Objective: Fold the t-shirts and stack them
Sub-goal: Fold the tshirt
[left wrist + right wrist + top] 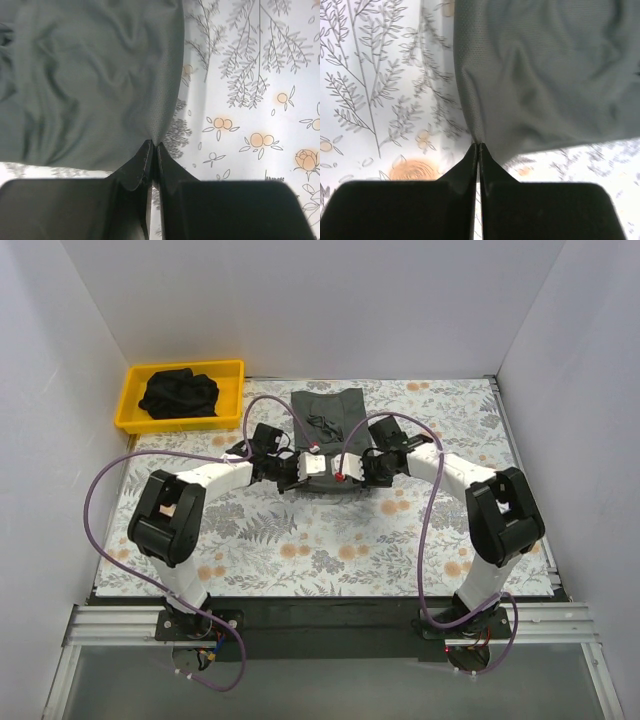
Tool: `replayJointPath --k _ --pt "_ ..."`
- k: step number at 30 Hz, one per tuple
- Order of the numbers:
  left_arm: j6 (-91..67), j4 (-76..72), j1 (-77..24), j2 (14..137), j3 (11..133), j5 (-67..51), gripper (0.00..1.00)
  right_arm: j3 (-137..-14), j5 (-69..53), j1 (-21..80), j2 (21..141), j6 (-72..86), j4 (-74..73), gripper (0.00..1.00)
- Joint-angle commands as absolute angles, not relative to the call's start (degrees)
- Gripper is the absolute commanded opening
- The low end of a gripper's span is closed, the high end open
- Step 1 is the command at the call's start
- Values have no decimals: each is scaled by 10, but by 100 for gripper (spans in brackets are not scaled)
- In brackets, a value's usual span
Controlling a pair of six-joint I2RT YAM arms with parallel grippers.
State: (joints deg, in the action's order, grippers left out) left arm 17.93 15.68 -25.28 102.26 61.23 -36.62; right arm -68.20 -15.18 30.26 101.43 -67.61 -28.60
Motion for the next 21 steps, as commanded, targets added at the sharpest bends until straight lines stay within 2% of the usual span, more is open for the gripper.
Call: replayJointPath --k 1,9,16,21 --pt "177 208 -247 965 655 -397 0 -718 -170 300 952 -665 -330 1" --pt "224 336 -257 913 660 -442 0 -697 -184 308 878 -641 -402 1" --pt "236 501 -280 798 622 -492 0 -641 -213 378 767 -589 -480 1" --pt "178 525 -275 751 645 -503 0 -687 -250 385 728 -548 -538 1"
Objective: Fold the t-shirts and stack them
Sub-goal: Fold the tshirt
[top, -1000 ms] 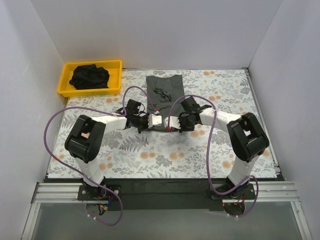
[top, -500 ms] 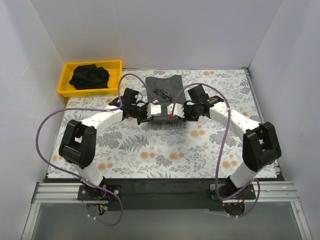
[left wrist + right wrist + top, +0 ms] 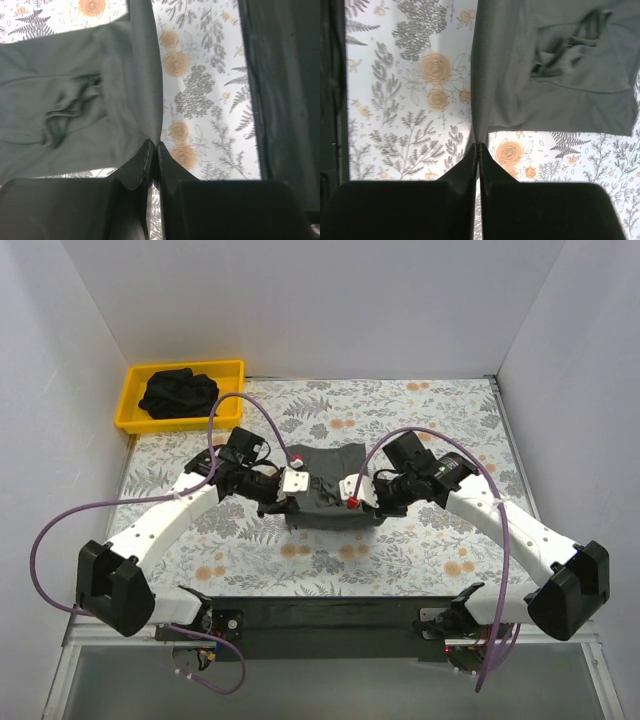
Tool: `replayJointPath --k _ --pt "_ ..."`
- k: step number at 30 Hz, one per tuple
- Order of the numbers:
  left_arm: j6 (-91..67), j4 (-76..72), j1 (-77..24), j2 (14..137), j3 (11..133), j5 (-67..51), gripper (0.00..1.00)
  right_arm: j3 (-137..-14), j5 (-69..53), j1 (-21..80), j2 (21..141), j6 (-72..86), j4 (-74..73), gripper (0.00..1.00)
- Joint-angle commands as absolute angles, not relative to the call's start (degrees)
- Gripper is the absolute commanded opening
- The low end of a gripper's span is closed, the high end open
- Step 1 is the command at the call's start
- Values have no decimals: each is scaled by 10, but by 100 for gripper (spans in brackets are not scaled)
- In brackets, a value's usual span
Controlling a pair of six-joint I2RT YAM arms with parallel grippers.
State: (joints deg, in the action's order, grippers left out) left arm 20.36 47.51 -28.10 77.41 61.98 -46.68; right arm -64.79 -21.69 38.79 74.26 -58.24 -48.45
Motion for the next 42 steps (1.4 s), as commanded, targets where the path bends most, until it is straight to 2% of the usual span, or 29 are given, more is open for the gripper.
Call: replayJointPath --k 1,9,18,22,27,32,38,42 --pt "177 540 -272 756 662 -504 0 -696 -244 382 732 -556 -540 1" --pt "202 561 -186 899 789 -554 0 -823 -257 329 884 -615 -555 1" --pt "184 448 -129 1059 843 -551 0 -1038 -273 274 1137 -656 -554 1" --pt "161 394 -125 1122 878 -539 0 -1071 -267 265 1210 -680 -549 1" --pt "154 400 -125 1196 904 -519 0 -1101 -248 265 1293 -672 -534 1" --pt "163 393 -128 1186 839 -513 0 -1081 -261 269 1303 -629 -532 1" --pt "183 390 -147 1101 700 -511 0 -918 -292 292 1194 -585 -529 1" --pt "178 351 -154 995 603 -521 0 -839 -314 318 1088 -535 -531 1"
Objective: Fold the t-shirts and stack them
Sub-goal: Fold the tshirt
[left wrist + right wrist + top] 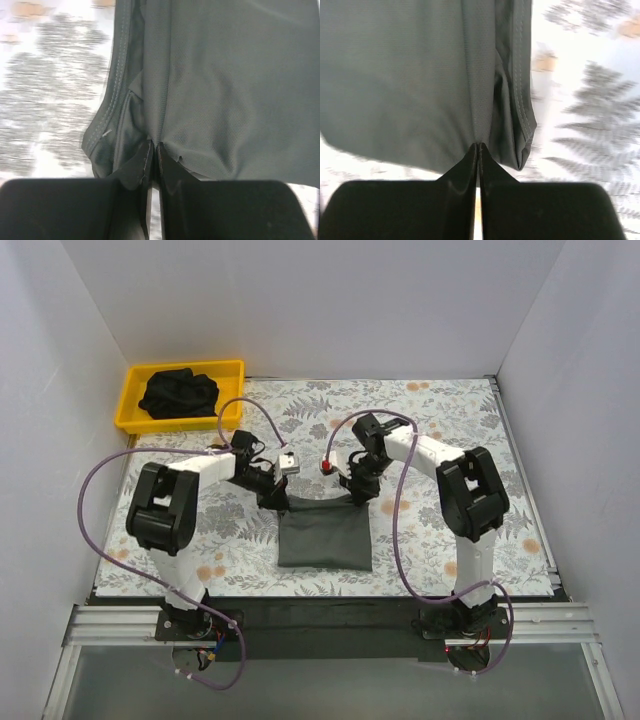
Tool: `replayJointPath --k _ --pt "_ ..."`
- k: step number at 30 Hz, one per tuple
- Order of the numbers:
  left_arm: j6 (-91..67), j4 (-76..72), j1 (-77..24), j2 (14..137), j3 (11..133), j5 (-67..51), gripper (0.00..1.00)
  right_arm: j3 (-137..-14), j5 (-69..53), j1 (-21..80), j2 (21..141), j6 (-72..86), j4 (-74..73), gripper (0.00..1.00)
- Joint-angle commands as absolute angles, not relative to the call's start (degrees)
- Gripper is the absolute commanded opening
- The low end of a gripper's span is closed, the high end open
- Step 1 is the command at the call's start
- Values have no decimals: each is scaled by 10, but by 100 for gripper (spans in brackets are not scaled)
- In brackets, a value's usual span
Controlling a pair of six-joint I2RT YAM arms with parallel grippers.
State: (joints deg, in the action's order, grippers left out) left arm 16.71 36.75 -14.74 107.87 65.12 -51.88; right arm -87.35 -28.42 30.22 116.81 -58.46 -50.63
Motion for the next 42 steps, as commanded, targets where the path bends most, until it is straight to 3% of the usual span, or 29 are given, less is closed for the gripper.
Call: replayJointPath --k 1,4,5,6,7,11,12,14,18,22,42 --pt "187 352 -155 980 589 -525 1 -829 -321 329 1072 -527 -532 1" --pt "201 354 -156 927 555 -526 14 -796 -341 347 1027 -488 -537 4" --pt "202 353 -156 915 550 -527 25 -795 -345 349 1017 -478 -540 16" --pt "201 353 -156 896 548 -528 29 -800 -358 347 1015 -469 -543 34" --pt "200 353 -156 888 550 -529 31 -805 -363 344 1015 -444 -545 37" --pt "193 352 -159 867 567 -555 44 -865 -423 305 1054 -382 -550 38" --pt "175 343 -164 866 572 -559 53 -881 -452 287 1068 -369 -550 36" --pt "147 324 -190 871 574 -547 58 -934 -477 272 1115 -332 -548 32" --pt "55 234 -242 889 563 -481 58 -1008 -518 264 1190 -276 -545 14" --pt "12 178 -280 915 550 -433 53 -1061 -559 267 1253 -229 -540 6" --pt "4 144 -321 1005 562 -404 39 -1027 -578 308 1345 -184 -483 1"
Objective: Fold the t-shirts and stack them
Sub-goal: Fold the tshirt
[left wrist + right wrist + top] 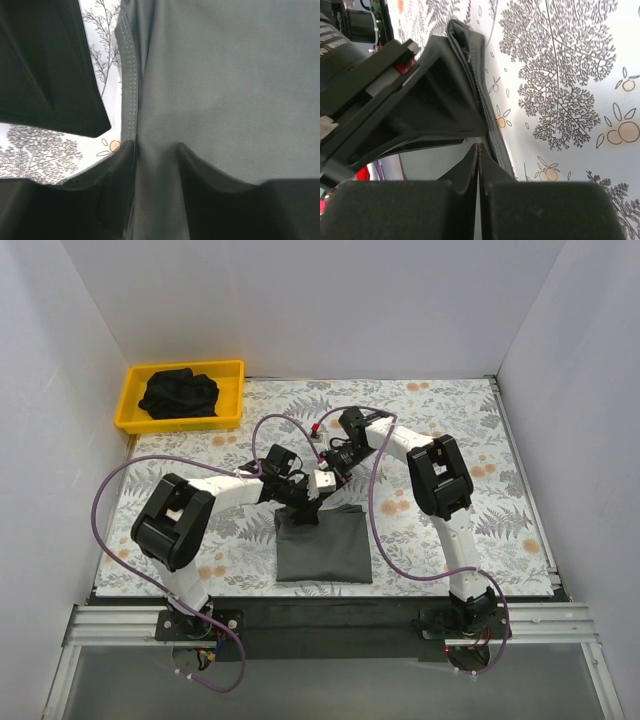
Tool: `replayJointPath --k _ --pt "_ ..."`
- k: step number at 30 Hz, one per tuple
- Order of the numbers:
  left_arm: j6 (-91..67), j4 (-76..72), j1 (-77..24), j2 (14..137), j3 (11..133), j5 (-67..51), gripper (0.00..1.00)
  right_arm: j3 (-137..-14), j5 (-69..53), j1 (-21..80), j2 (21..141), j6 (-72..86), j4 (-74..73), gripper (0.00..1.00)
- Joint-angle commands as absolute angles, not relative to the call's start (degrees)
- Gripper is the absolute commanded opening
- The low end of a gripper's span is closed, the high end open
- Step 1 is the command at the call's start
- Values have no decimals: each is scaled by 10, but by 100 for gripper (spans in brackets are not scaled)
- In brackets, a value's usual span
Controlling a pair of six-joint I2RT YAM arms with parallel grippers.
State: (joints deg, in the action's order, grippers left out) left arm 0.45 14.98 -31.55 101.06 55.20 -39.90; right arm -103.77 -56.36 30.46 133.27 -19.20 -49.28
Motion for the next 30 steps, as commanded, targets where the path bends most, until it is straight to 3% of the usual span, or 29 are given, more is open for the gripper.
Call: replayJointPath --k 1,4,10,12,30 --pt "4 144 -323 1005 561 -405 30 -1026 -577 308 1346 -185 -482 1" --pt "4 143 -324 994 557 -417 17 -1017 -577 310 1354 -186 -480 1" --pt "18 144 -326 935 533 -417 11 -988 -566 320 1356 -199 -477 1" --pt "27 144 -326 923 521 -414 1 -979 -561 323 1355 -202 -476 1" --pt "41 72 -325 855 486 -355 0 -935 -527 325 1361 -244 -478 1"
